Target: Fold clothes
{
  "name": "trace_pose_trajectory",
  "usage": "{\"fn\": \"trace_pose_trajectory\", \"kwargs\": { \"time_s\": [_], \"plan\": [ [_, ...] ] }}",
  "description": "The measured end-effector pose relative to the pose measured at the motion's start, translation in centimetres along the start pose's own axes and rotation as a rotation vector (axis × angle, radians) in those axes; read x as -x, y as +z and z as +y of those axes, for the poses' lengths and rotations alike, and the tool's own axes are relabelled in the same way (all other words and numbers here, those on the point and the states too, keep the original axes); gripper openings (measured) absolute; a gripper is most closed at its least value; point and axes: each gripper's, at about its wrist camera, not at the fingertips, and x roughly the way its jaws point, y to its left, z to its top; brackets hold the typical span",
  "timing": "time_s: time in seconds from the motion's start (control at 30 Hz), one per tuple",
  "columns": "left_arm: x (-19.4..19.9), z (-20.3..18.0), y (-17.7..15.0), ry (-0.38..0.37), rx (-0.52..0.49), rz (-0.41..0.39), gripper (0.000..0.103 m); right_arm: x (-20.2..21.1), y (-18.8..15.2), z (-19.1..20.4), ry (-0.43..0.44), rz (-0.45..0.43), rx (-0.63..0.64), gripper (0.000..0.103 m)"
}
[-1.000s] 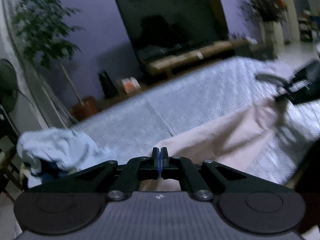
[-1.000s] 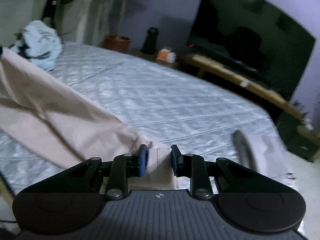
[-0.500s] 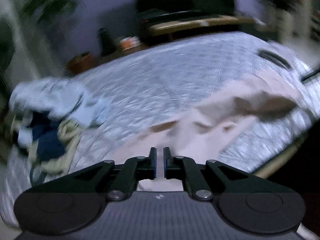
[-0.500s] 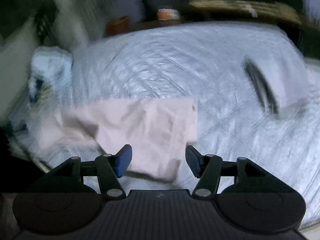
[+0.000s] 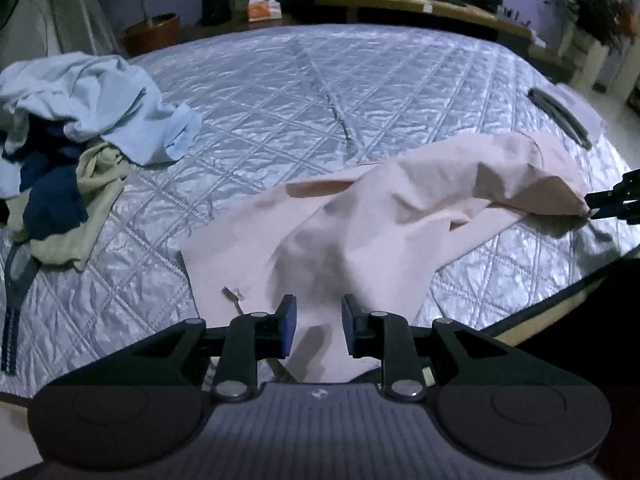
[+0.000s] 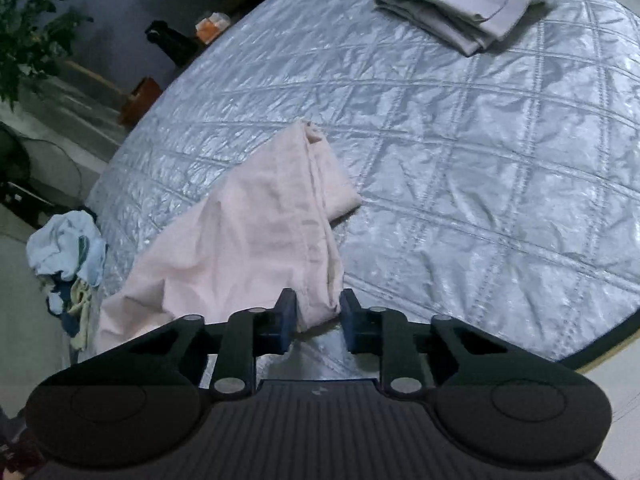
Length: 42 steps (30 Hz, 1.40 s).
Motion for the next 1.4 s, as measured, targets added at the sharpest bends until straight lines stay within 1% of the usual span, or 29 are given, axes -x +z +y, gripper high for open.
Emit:
{"fn": "trace_pose_trajectory", "kwargs": {
  "time_s": [0.03, 0.07, 0.1, 0.13, 0.23, 0.3, 0.37, 0.47, 0.5, 0.53, 0.63, 0.67, 0.7, 0.8, 0.83, 0.9, 0.93, 1.0, 1.03, 1.07, 1.1, 1.13, 1.2, 1.23, 1.27, 1.33, 1.37, 1.4],
  "plan": [
    [0.0, 0.0, 0.0, -0.014, 0.010, 0.004, 0.022, 0.0, 0.3, 0.1, 0.028, 0.000, -0.023, 0.023],
    [-0.1, 0.0, 0.0, -0.028, 0.021, 0.008, 0.022, 0.1, 0.6, 0.3, 0.046, -0.007, -0.032, 0.021],
    [-0.1, 0.0, 0.0, -0.042, 0.031, 0.013, 0.022, 0.3, 0.9, 0.7, 0.054, -0.022, -0.032, 0.016],
    [-0.1, 0.0, -0.1, -0.058, 0.045, 0.017, 0.022, 0.5, 1.4, 1.1, 0.066, -0.036, -0.030, 0.014],
    [0.2, 0.4, -0.3, -0.134, 0.131, 0.023, 0.024, 1.1, 3.1, 2.6, 0.107, -0.109, 0.006, 0.011],
    [0.3, 0.5, -0.5, -0.176, 0.188, 0.028, 0.024, 1.8, 4.4, 4.6, 0.126, -0.163, 0.100, 0.011],
    [0.1, 0.5, -0.8, -0.195, 0.216, 0.038, 0.024, 2.8, 5.2, 6.8, 0.147, -0.222, 0.228, 0.011],
    [-0.2, 0.3, -1.3, -0.211, 0.233, 0.054, 0.024, 3.6, 5.1, 8.5, 0.165, -0.321, 0.435, 0.011],
    [-0.3, 0.2, -1.4, -0.217, 0.237, 0.060, 0.024, 3.3, 5.0, 8.3, 0.155, -0.323, 0.467, 0.011],
    [-0.4, 0.1, -1.5, -0.219, 0.237, 0.065, 0.024, 2.6, 5.2, 7.8, 0.123, -0.301, 0.464, 0.011],
    [-0.8, -0.2, -1.6, -0.220, 0.228, 0.075, 0.024, -0.5, 5.3, 6.3, -0.051, -0.180, 0.466, 0.011],
    [-1.0, -0.3, -1.6, -0.221, 0.225, 0.078, 0.024, -1.1, 5.1, 5.9, -0.093, -0.159, 0.475, 0.011],
    [-1.1, -0.4, -1.7, -0.222, 0.222, 0.080, 0.024, -1.4, 5.0, 5.7, -0.105, -0.152, 0.473, 0.011],
    [-1.2, -0.5, -1.6, -0.230, 0.218, 0.082, 0.024, -0.9, 5.3, 6.0, -0.093, -0.173, 0.463, 0.011],
    [-1.3, -0.6, -1.6, -0.229, 0.215, 0.083, 0.024, -0.4, 5.4, 6.3, -0.067, -0.191, 0.475, 0.011],
    [-1.3, -0.8, -1.6, -0.226, 0.207, 0.085, 0.024, 0.8, 5.5, 6.6, 0.036, -0.257, 0.504, 0.012],
    [-1.3, -0.9, -1.6, -0.225, 0.205, 0.086, 0.024, 0.9, 5.7, 6.5, 0.039, -0.266, 0.506, 0.013],
    [-1.1, -0.9, -1.5, -0.223, 0.207, 0.081, 0.024, 0.1, 6.1, 5.9, -0.027, -0.234, 0.490, 0.013],
    [-1.0, -0.8, -1.5, -0.222, 0.213, 0.075, 0.024, -0.7, 6.2, 5.5, -0.086, -0.200, 0.487, 0.015],
    [-0.9, -0.7, -1.4, -0.220, 0.220, 0.069, 0.026, -1.6, 6.2, 5.1, -0.165, -0.151, 0.487, 0.018],
    [-0.8, -0.4, -1.3, -0.216, 0.231, 0.064, 0.026, -2.1, 6.1, 4.7, -0.207, -0.128, 0.478, 0.029],
    [-0.6, -0.2, -1.2, -0.211, 0.243, 0.058, 0.026, -2.2, 6.0, 4.4, -0.219, -0.125, 0.462, 0.042],
    [-0.2, 0.7, -0.9, -0.200, 0.275, 0.043, 0.026, -1.7, 6.1, 4.1, -0.233, -0.121, 0.410, 0.048],
    [0.0, 1.1, -0.7, -0.195, 0.292, 0.036, 0.026, -1.2, 6.2, 4.1, -0.242, -0.131, 0.392, 0.057],
    [0.2, 1.5, -0.6, -0.191, 0.309, 0.027, 0.026, -0.6, 6.2, 4.1, -0.254, -0.151, 0.383, 0.060],
    [1.0, 2.9, 0.0, -0.186, 0.349, -0.008, 0.026, 0.7, 6.1, 4.7, -0.288, -0.203, 0.390, 0.060],
    [1.5, 3.8, 0.4, -0.177, 0.370, -0.031, 0.028, 1.6, 5.8, 5.6, -0.317, -0.244, 0.425, 0.060],
    [2.1, 4.7, 0.7, -0.161, 0.388, -0.051, 0.030, 2.3, 5.3, 6.8, -0.340, -0.278, 0.484, 0.058]
  ]
}}
